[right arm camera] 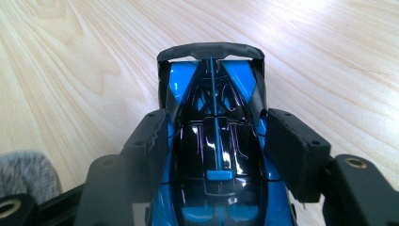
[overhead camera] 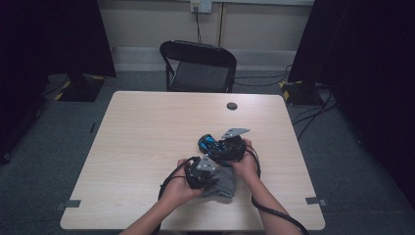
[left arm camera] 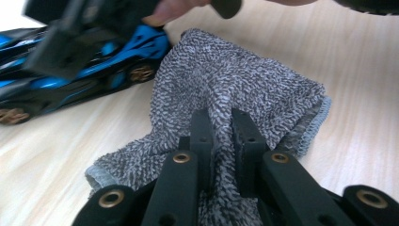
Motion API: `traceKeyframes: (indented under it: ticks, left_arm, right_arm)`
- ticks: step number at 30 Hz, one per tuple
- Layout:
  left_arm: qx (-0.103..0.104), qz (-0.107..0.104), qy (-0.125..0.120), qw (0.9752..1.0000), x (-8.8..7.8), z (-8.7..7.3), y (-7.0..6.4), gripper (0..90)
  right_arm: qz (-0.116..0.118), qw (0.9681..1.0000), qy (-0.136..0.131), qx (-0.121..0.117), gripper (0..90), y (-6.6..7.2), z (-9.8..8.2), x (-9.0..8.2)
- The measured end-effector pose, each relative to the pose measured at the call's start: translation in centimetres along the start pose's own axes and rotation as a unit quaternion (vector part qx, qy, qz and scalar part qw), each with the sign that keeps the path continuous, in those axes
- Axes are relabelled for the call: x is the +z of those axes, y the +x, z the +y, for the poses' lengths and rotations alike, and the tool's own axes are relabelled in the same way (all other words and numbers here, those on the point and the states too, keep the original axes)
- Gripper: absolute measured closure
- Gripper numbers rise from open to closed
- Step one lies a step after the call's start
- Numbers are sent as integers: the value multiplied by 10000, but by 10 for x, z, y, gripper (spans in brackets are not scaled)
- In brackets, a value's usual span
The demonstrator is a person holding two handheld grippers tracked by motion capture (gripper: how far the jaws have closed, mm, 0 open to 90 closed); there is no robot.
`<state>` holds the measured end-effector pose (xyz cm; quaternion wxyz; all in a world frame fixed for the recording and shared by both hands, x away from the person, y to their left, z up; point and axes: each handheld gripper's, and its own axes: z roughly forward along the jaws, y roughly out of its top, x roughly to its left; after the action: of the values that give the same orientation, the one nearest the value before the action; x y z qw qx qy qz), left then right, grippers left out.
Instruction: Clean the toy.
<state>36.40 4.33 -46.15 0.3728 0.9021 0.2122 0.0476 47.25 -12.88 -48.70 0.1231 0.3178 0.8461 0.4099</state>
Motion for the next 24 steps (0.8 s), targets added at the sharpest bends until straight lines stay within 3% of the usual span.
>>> traceKeyframes:
  ticks: [3, 9, 15, 19, 24]
  left_arm:
    - [-10, -116, -53, 9999, 6, 2, -3, 809]
    - [-86, -150, 36, 9998, 17, 7, 1, 809]
    - [-314, 74, 156, 9994, 24, 9, 10, 807]
    - [-324, 258, 270, 9988, 24, 12, 16, 803]
    - [-349, 343, 301, 9983, 23, 12, 21, 804]
  right_arm:
    - [-1, 10000, 0, 3, 407, 0, 0, 0]
    - [-7, 10000, 4, 4, 406, 0, 0, 0]
    - [-3, 10000, -20, -3, 406, 0, -1, 0]
    - [-2, 10000, -25, -7, 406, 0, -1, 0]
    - [-2, 10000, -35, -6, 406, 0, -1, 0]
